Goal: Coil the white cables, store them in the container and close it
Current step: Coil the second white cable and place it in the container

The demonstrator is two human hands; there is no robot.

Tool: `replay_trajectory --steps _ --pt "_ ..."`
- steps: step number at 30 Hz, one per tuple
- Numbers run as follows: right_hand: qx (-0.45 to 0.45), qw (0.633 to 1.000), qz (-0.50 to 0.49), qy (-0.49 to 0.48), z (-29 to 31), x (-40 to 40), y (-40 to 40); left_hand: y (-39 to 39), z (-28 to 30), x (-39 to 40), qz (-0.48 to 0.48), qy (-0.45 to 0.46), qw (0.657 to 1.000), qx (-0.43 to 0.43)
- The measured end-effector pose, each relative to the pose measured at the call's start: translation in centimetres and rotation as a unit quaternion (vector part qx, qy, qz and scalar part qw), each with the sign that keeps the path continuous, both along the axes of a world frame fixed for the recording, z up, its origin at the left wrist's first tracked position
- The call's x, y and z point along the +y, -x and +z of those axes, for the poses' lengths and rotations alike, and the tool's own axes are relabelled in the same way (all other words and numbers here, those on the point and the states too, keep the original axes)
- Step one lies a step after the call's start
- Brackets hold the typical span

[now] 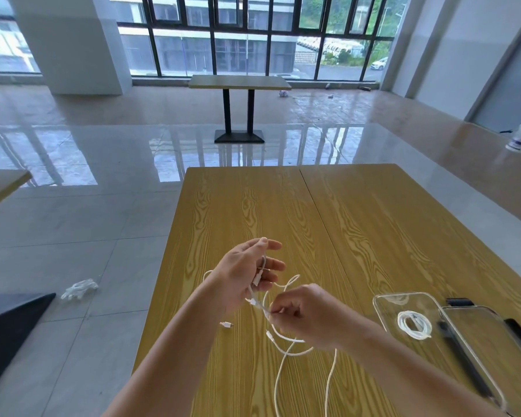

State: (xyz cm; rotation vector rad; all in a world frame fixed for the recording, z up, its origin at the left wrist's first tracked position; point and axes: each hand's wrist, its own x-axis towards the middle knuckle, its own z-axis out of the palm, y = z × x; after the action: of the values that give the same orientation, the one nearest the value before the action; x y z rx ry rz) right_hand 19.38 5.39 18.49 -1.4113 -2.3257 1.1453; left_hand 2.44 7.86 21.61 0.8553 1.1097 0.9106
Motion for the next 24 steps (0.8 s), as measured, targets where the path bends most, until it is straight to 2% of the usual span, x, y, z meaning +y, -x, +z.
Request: replay_trajectory --steps 4,8,10,14,18,21,24 --pt "-0.068 0.98 0.084 0.165 -0.1 1.0 -0.5 0.8 0.7 0.2 -0.014 -0.006 0.999 0.044" --pt "-0.214 0.936 0.19 0.204 0.2 1.4 -0.6 2.4 1.6 0.7 -0.002 -0.007 0.999 0.039" --pt "-0.287 0.914 0.216 0.188 0.6 1.5 -0.2 3.0 2.0 0.7 -0.008 -0.006 1.0 0.026" --pt "-0.382 0.888 0.243 0.078 0.9 2.2 0.9 3.4 2.4 0.3 -0.05 -0.003 0.998 0.045" --pt "-0.462 0.859 0.22 -0.035 -0.1 3.7 1.9 3.9 2.0 -0.1 -0.092 -0.006 0.994 0.064" --pt "-0.459 0.859 0.218 -0.052 -0.6 4.0 1.9 4.4 2.1 -0.2 -0.09 -0.007 0.993 0.072" --pt "-0.424 0.87 0.252 -0.009 -0.5 3.8 1.7 5.0 2.3 0.0 -0.073 -0.008 0.995 0.073"
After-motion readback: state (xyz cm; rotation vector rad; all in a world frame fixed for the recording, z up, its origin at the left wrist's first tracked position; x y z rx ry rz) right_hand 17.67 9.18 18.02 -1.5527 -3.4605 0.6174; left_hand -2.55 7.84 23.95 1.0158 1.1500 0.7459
